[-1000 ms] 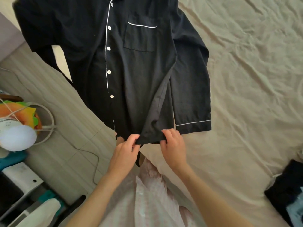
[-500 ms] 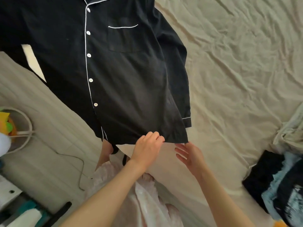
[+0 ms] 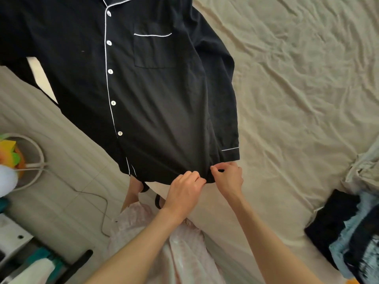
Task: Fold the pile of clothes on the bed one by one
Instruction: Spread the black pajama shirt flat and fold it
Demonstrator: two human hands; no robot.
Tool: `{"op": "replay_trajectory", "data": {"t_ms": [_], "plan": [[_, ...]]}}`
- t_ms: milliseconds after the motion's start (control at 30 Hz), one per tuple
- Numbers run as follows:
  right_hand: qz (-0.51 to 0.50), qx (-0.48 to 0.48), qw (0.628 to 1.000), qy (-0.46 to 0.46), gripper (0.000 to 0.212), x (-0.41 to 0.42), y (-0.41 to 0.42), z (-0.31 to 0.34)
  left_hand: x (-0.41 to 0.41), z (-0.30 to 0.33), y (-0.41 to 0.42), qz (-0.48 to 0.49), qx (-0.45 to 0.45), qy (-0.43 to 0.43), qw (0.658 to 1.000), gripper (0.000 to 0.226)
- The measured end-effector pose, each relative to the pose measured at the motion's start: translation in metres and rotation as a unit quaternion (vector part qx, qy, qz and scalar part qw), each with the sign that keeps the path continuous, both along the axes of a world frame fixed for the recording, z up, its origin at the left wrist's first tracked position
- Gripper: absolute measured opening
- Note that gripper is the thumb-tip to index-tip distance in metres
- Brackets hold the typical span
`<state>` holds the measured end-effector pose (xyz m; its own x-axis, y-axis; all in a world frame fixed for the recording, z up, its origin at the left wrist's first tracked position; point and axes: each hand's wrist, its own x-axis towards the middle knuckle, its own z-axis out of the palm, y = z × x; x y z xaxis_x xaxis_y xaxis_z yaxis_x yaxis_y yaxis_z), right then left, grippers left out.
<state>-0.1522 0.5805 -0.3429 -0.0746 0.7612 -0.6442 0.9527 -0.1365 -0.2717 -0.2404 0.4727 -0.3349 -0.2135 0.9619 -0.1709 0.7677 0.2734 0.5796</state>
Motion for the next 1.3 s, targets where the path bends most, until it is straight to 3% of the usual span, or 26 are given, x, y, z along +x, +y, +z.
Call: {"op": "replay_trajectory", "data": {"t_ms": [133,233,333,433,533,633,700,767,867,967,1033,1100,1133,1200,1233,1267,1300], "plan": [[-0.213,-0.039,0.958,0.187,0.021,0.012,0.009,0.015,0.007,0.004,0.011,-0.004,0.033,0.0,0.999,0.017],[-0.24,-0.042,0.954,0.173,0.018,0.028,0.007,0.016,0.013,0.005,0.02,-0.032,0.024,-0.007,0.999,0.022],[-0.247,-0.032,0.961,0.12,0.017,0.036,0.013,0.003,0.013,-0.006,0.019,-0.075,-0.047,-0.021,0.996,0.042],[-0.252,0.004,0.964,0.091,0.028,0.033,0.037,-0.011,-0.002,-0.018,0.009,-0.044,-0.08,-0.014,0.996,0.054],[-0.296,-0.067,0.947,0.104,0.043,0.02,0.066,-0.021,-0.026,-0.024,-0.002,0.005,-0.159,0.031,0.987,0.063],[-0.32,-0.156,0.929,0.102,0.019,0.008,0.085,-0.021,-0.046,-0.031,-0.01,0.016,-0.272,0.005,0.962,0.066],[-0.349,-0.118,0.924,0.108,0.005,0.005,0.097,-0.015,-0.053,-0.033,-0.009,-0.015,-0.339,-0.044,0.94,0.06],[-0.409,-0.043,0.899,0.149,0.012,0.005,0.113,-0.005,-0.054,-0.032,-0.004,-0.039,-0.374,-0.086,0.923,0.052],[-0.49,0.055,0.846,0.202,0.005,0.008,0.14,0.022,-0.054,-0.024,0.009,0.024,-0.344,-0.112,0.932,0.044],[-0.526,0.209,0.777,0.276,0.014,0.009,0.17,0.054,-0.062,-0.011,0.031,0.103,-0.282,-0.169,0.939,0.039],[-0.456,0.334,0.763,0.313,0.01,0.001,0.177,0.074,-0.072,0.0,0.051,0.157,-0.264,-0.238,0.921,0.036],[-0.26,0.403,0.822,0.306,0.008,-0.015,0.166,0.082,-0.082,0.011,0.07,0.232,-0.249,-0.313,0.887,0.036],[-0.132,0.39,0.862,0.296,0.01,-0.024,0.154,0.081,-0.087,0.015,0.08,0.279,-0.236,-0.355,0.861,0.036],[0.127,0.235,0.929,0.258,0.018,-0.04,0.123,0.07,-0.097,0.023,0.095,0.376,-0.203,-0.452,0.783,0.036],[0.235,0.128,0.938,0.22,0.023,-0.045,0.109,0.062,-0.101,0.026,0.1,0.411,-0.191,-0.491,0.744,0.038],[0.3,0.027,0.936,0.183,0.026,-0.047,0.096,0.052,-0.104,0.026,0.103,0.428,-0.184,-0.511,0.722,0.039],[0.312,-0.048,0.936,0.156,0.029,-0.047,0.088,0.042,-0.106,0.025,0.105,0.428,-0.187,-0.505,0.726,0.039]]}}
